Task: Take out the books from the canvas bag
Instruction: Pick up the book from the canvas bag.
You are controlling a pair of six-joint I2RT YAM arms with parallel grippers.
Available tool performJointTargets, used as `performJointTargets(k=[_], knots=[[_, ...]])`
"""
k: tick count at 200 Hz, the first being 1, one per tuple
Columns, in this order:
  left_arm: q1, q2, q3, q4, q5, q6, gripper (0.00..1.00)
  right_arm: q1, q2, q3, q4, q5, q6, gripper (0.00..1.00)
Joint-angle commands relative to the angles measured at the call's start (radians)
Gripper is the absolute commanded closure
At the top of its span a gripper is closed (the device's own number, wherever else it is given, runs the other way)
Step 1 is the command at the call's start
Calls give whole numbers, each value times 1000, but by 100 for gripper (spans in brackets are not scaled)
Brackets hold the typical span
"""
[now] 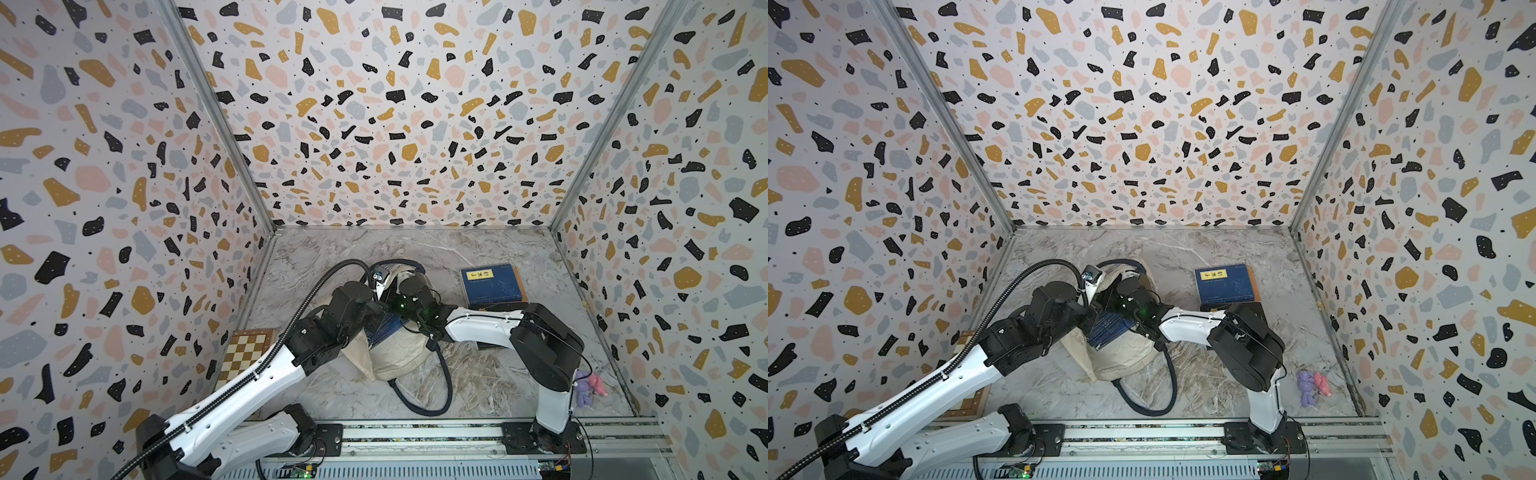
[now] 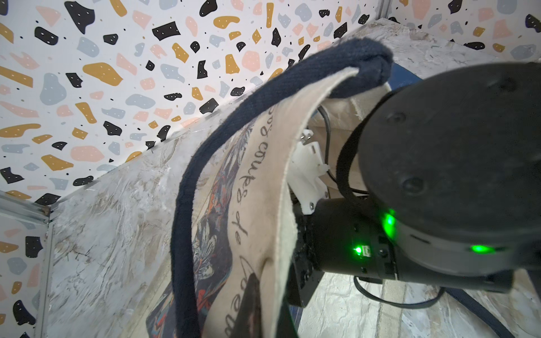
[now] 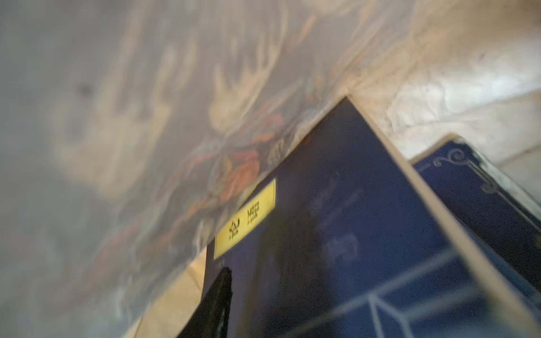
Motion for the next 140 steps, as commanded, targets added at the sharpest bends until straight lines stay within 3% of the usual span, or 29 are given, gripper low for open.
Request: performJointTargets(k=[1, 20, 41, 82, 140], knots=[[-11, -40, 6, 108, 44, 22, 100, -28, 17, 55, 63, 11, 7, 62], [-12, -34, -1, 116, -1, 33, 100, -27, 14, 53, 73, 2, -3, 79], [-12, -25, -31, 163, -79, 71, 100, -26, -20, 29, 76, -4, -21, 86], [44, 15, -84, 281, -208, 136, 100, -23, -114, -56, 93, -57, -64, 96], [129, 69, -71, 281, -191, 102, 100, -23, -345, -247, 109, -47, -115, 100]])
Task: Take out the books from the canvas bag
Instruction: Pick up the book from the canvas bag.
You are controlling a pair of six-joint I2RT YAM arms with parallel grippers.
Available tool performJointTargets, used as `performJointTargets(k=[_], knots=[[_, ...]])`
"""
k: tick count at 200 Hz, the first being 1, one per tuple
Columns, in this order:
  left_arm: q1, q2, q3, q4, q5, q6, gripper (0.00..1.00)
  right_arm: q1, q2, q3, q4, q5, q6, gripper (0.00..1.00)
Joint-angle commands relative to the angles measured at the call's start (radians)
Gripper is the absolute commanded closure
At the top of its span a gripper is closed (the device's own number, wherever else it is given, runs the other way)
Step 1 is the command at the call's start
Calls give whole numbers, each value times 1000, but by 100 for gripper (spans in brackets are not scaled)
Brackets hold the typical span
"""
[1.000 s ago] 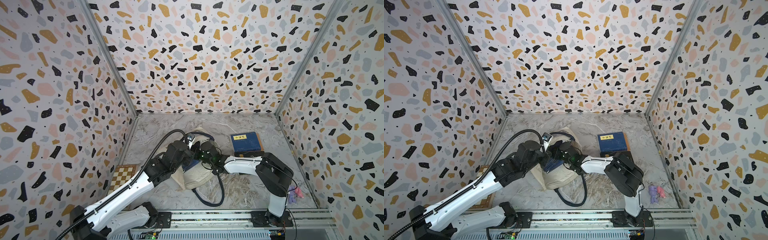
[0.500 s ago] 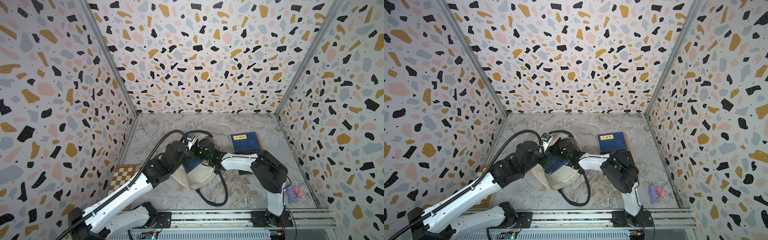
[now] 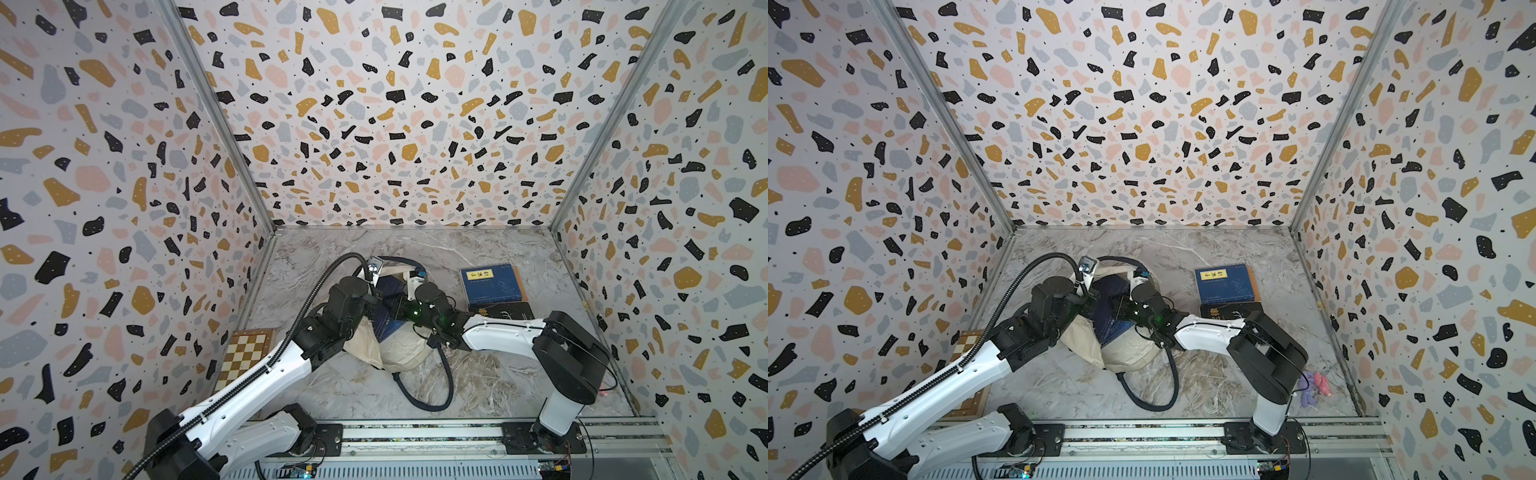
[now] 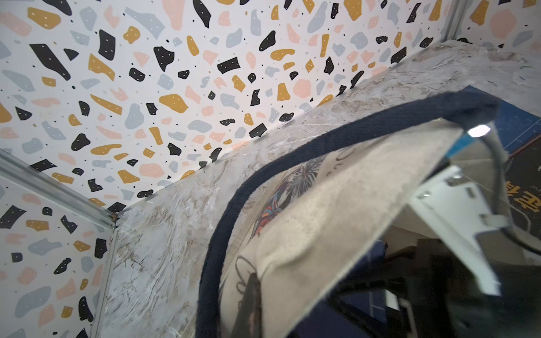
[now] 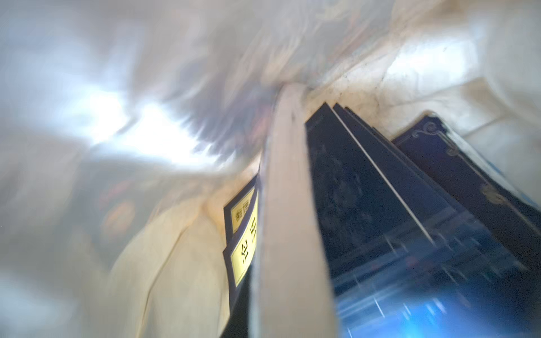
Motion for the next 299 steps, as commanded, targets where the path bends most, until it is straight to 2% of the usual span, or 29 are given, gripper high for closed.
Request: performJointTargets(k=[1, 54, 112, 146, 171, 204, 246, 275, 299], knots=[[30, 22, 6, 21, -50, -2, 100, -13, -149, -33, 68, 48, -65, 100], [36, 46, 16, 15, -67, 11, 100, -19, -398, -164, -10, 89, -139, 100], [42, 71, 48, -36, -78, -37, 100, -39, -517, -209, -110, -39, -214, 100], [43, 45, 41, -67, -35, -70, 100, -49, -713, -275, -178, 58, -253, 100], [43, 42, 43, -76, -27, -88, 100, -78, -803, -292, -246, 80, -273, 100], [42, 50, 51, -93, -10, -101, 100, -151, -901, -339, -275, 62, -258, 100], [42, 22, 38, -92, -7, -111, 100, -268, -1021, -378, -352, 114, -228, 100], [41, 17, 36, -92, -4, -112, 100, -409, -1071, -412, -429, 129, -140, 100], [41, 15, 35, -95, 3, -114, 100, -541, -1102, -473, -447, 73, -42, 100]])
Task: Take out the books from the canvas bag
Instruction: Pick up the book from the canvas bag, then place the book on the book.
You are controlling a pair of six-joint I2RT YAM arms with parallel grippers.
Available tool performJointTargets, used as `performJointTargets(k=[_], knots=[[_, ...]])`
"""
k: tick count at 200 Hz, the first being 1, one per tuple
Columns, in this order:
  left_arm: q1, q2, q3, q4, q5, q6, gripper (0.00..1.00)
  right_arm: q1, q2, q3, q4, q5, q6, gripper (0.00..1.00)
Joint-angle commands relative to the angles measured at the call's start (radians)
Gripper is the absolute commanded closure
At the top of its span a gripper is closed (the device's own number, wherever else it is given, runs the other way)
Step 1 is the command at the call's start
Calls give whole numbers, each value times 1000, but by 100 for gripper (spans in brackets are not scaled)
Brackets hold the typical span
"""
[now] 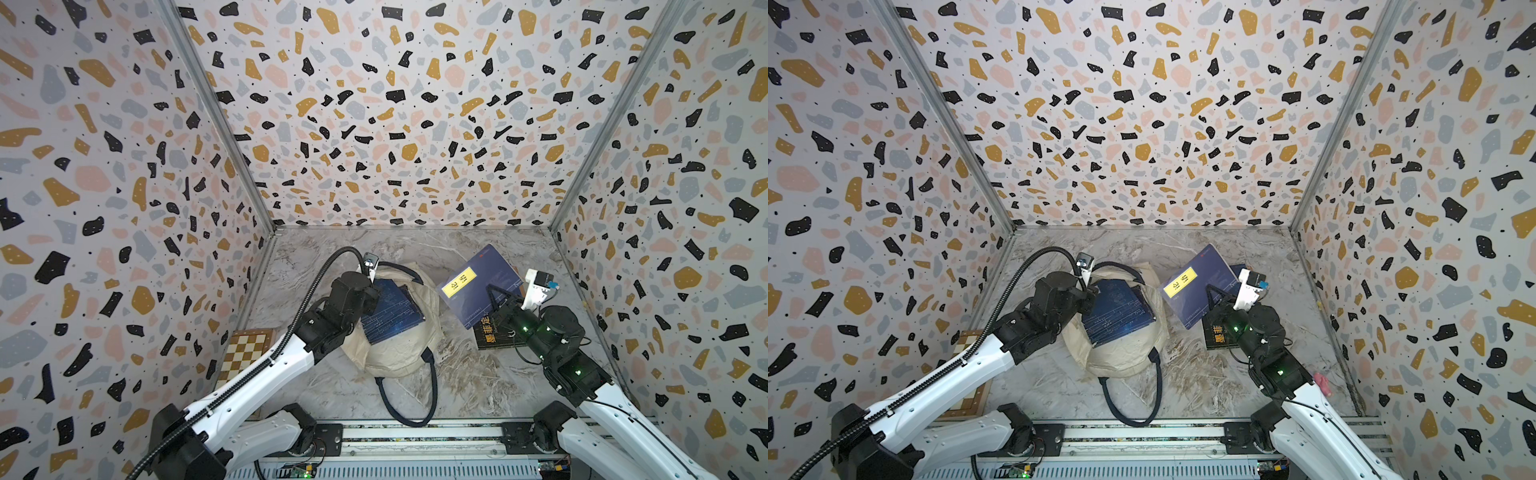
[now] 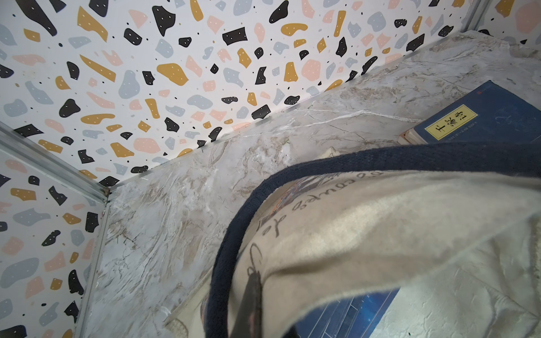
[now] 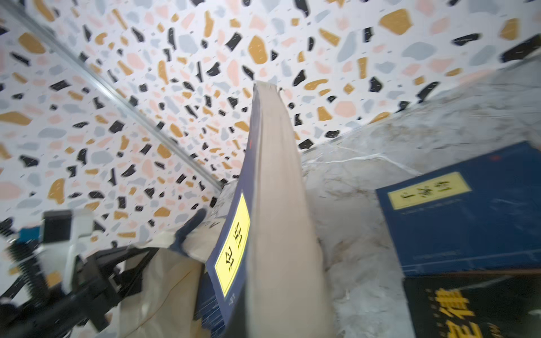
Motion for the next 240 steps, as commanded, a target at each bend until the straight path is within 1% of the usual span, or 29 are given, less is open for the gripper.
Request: performJointTargets(k=[1, 19, 42, 71, 87, 122, 157, 170, 183, 211, 240], knots=[[13, -15, 0, -14, -10, -11, 100, -104, -31, -45, -44, -13, 113, 100], [13, -19, -1, -13, -7, -12, 100, -195, -43, -87, -46, -60, 162, 100], [14, -27, -3, -13, -5, -13, 100, -287, -52, -132, -38, -98, 204, 100], [10, -25, -3, -16, 15, -18, 100, -369, -29, -191, -22, -125, 244, 100], [9, -27, -3, -18, 18, -19, 100, -407, -2, -237, 37, -161, 264, 100], [3, -30, -4, -18, 28, -19, 100, -433, 128, -288, 134, -207, 305, 100], [-4, -29, -3, -20, 33, -18, 100, -433, 238, -320, 213, -213, 349, 100], [-5, -29, -3, -21, 34, -17, 100, -432, 268, -331, 221, -188, 362, 100], [-7, -29, -4, -20, 36, -16, 100, -437, 290, -350, 239, -164, 391, 100], [-11, -26, -4, -18, 41, -16, 100, -448, 332, -396, 298, -150, 460, 100], [-14, -26, -2, -19, 47, -16, 100, -453, 306, -396, 293, -113, 467, 100]])
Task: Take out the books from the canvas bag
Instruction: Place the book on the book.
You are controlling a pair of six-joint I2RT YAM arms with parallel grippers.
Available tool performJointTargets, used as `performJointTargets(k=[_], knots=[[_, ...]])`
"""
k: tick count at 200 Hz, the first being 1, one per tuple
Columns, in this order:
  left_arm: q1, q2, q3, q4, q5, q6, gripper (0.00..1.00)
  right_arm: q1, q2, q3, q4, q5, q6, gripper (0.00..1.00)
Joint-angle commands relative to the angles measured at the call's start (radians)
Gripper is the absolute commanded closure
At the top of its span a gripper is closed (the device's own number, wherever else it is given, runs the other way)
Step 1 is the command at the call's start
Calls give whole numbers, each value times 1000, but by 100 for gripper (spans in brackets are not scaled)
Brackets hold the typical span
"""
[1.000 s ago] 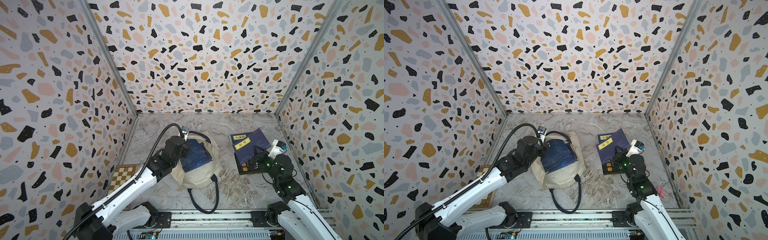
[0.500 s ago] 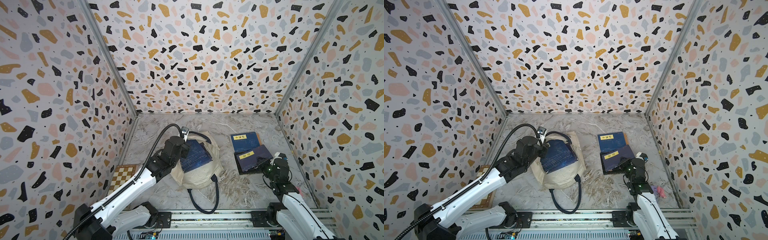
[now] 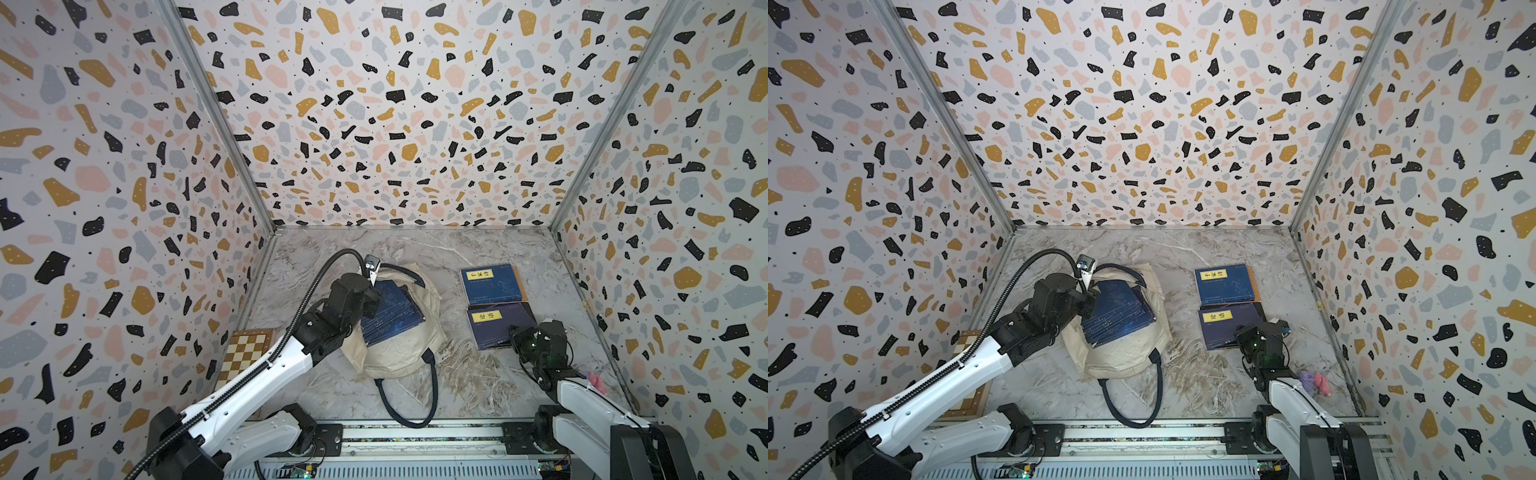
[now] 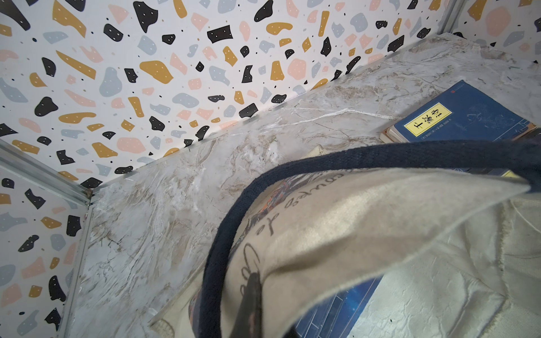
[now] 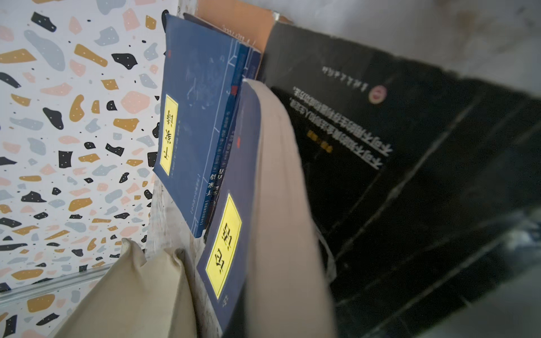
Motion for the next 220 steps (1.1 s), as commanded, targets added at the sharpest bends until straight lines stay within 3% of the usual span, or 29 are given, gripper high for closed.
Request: performJointTargets(k=[1, 59, 101, 170, 220], knots=[[-3, -11, 0, 5, -1, -6, 100, -6, -27, 7, 41, 56, 28, 100], [-6, -12, -4, 8, 10, -4, 100, -7, 37, 62, 21, 47, -47, 90], [-9, -18, -5, 7, 7, 2, 100, -7, 101, 98, 3, 16, -89, 77], [-17, -23, -7, 9, 1, 7, 100, -8, 104, 107, -75, -45, -100, 47], [-17, -33, -5, 6, 0, 7, 100, -7, 60, 182, -279, -42, -143, 21]])
